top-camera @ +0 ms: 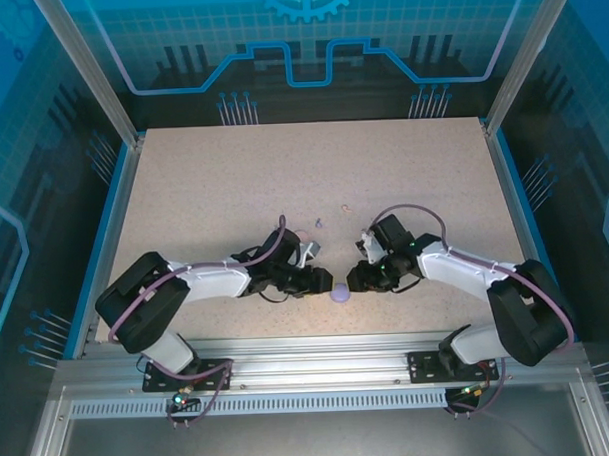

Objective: Insert wireless bluetooth earbuds into charging case

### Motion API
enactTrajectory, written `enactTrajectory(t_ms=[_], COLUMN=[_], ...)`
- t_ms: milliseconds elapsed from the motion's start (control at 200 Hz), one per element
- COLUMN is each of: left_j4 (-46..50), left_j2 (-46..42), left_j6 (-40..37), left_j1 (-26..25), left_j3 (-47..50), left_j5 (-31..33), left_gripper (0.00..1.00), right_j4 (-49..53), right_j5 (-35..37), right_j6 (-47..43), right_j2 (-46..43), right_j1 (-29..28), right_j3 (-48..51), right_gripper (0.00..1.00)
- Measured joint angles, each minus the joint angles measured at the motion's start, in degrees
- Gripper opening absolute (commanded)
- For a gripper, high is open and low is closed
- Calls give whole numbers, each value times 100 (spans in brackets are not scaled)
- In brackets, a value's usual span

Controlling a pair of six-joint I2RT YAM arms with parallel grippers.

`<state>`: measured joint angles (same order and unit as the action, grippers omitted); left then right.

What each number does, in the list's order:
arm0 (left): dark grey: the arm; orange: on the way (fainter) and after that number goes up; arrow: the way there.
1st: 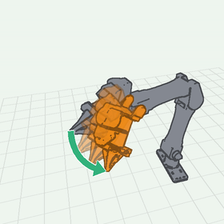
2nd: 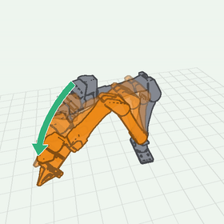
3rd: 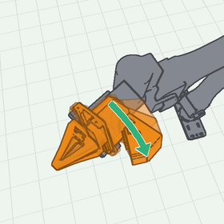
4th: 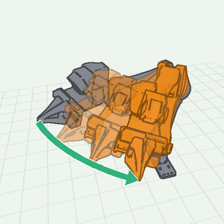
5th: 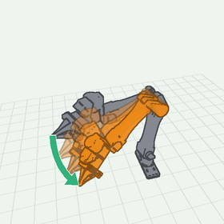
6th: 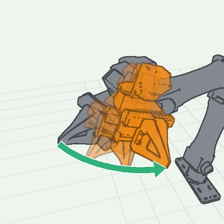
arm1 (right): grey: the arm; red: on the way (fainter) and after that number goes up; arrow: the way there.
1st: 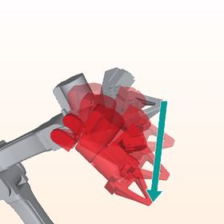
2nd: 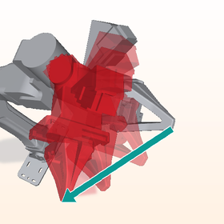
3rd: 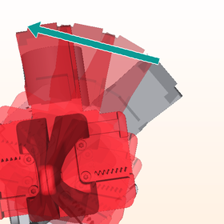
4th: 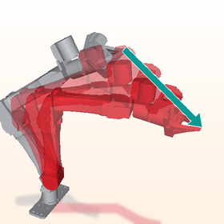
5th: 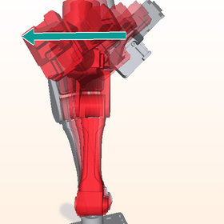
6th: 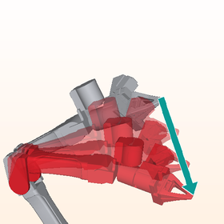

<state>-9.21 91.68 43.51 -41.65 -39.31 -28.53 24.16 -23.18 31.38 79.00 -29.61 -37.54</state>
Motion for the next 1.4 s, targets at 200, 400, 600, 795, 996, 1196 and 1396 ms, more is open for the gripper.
enactTrajectory(t_ms=[200, 400, 600, 795, 996, 1196, 1396], left_j4=[-4, 70, 81, -68, -400, -584, -619], left_j2=[503, 949, 986, 942, 831, 879, 920], left_j6=[-229, -398, -468, -446, -245, 13, 144], left_j1=[214, 229, 245, 249, 243, 192, 212], left_j3=[-396, -564, -564, -426, -168, -136, -136], left_j5=[-225, -321, -435, -481, -514, -542, -560], left_gripper=[48, 48, 48, 48, 48, 47, 42], right_j4=[-507, -1062, -1416, -1528, -1585, -1655, -1598], right_j5=[-284, -483, -562, -579, -623, -686, -669], right_j6=[498, 833, 960, 960, 955, 951, 863], right_j2=[-20, 44, 350, 507, 673, 761, 787], right_j1=[0, -2, -2, -4, -4, -11, -11], right_j3=[577, 675, 675, 586, 468, 442, 393], right_gripper=[35, 35, 33, 30, 27, 26, 24])
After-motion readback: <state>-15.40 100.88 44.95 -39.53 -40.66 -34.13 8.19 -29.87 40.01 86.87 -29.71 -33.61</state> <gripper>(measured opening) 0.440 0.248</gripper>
